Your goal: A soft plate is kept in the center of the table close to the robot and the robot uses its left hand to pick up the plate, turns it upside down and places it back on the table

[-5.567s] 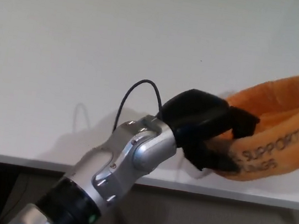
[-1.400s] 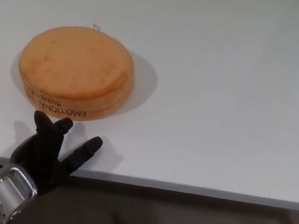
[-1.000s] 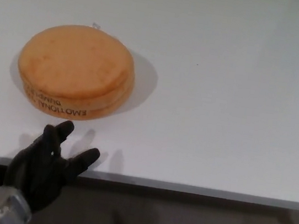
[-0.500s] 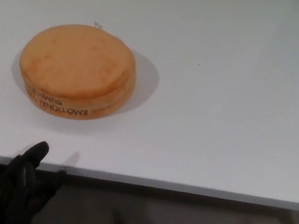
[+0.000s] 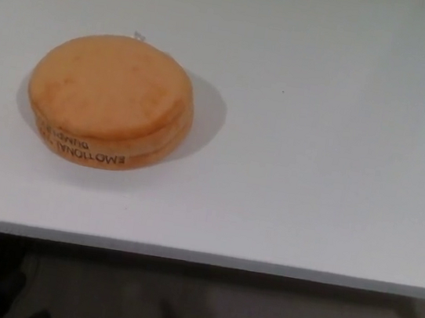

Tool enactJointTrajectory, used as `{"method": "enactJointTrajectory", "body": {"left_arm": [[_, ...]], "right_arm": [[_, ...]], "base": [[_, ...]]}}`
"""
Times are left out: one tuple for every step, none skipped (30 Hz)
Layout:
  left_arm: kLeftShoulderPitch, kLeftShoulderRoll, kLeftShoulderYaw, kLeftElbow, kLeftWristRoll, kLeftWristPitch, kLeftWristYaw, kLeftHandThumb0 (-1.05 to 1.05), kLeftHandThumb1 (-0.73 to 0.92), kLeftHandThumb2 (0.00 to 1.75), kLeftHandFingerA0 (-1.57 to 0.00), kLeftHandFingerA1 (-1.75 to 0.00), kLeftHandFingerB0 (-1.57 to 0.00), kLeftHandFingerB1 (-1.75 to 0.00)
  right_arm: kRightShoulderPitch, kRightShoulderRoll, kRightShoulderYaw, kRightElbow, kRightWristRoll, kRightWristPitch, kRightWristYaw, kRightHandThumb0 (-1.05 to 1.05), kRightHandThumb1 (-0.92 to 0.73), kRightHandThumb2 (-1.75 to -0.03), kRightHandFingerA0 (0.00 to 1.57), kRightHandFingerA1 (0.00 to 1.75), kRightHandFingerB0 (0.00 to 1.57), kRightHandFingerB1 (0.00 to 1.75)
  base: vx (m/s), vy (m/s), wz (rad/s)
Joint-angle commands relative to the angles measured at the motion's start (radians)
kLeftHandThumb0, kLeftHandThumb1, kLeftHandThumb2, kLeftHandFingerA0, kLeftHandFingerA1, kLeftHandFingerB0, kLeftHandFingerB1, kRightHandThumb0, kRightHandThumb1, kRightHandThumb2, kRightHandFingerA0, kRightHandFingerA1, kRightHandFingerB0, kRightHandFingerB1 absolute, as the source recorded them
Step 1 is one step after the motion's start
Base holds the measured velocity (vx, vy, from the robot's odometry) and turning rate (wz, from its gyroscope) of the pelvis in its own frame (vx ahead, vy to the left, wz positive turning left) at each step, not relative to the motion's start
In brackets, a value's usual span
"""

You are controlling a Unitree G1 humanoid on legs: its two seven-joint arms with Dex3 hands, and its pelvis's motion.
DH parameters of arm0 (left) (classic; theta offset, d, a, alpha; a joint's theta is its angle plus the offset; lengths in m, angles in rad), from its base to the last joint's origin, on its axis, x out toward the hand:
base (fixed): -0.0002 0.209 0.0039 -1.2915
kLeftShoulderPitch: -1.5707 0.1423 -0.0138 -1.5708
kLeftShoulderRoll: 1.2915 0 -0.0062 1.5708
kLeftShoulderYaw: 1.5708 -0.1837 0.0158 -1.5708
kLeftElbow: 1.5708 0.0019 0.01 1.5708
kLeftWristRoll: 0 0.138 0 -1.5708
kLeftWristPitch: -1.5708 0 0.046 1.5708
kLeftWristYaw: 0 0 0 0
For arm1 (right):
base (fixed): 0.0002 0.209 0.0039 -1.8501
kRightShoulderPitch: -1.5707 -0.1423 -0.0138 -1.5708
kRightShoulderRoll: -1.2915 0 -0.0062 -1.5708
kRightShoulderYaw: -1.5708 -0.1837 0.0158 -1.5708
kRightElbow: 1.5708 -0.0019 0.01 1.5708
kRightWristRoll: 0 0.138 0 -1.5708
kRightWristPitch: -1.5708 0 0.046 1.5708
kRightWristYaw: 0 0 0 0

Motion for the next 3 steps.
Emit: {"method": "enactJointTrajectory", "body": {"left_arm": [[0.219,-0.014,-0.031,0.056,0.085,-0.371,-0.214,-0.88,0.92,0.74,-0.18,-0.38,-0.16,-0.27],[0.218,-0.015,-0.036,0.07,0.095,-0.385,-0.214,-0.93,0.8,0.89,-0.14,-0.41,-0.15,-0.34],[0.218,-0.015,-0.036,0.07,0.095,-0.385,-0.214,-0.93,0.8,0.89,-0.14,-0.41,-0.15,-0.34]], "right_arm": [[-0.015,0.006,-0.011,0.025,0.004,-0.028,-0.014,-0.77,-0.92,-0.73,0.27,0.4,0.07,0.21],[-0.008,0.006,-0.017,0.024,0.008,-0.031,-0.014,-0.76,-0.92,-0.73,0.26,0.39,0.07,0.21],[-0.008,0.006,-0.017,0.024,0.008,-0.031,-0.014,-0.76,-0.92,-0.73,0.26,0.39,0.07,0.21]], "base": [[0.0,0.0,0.0],[0.0,0.0,0.0],[0.0,0.0,0.0]]}}
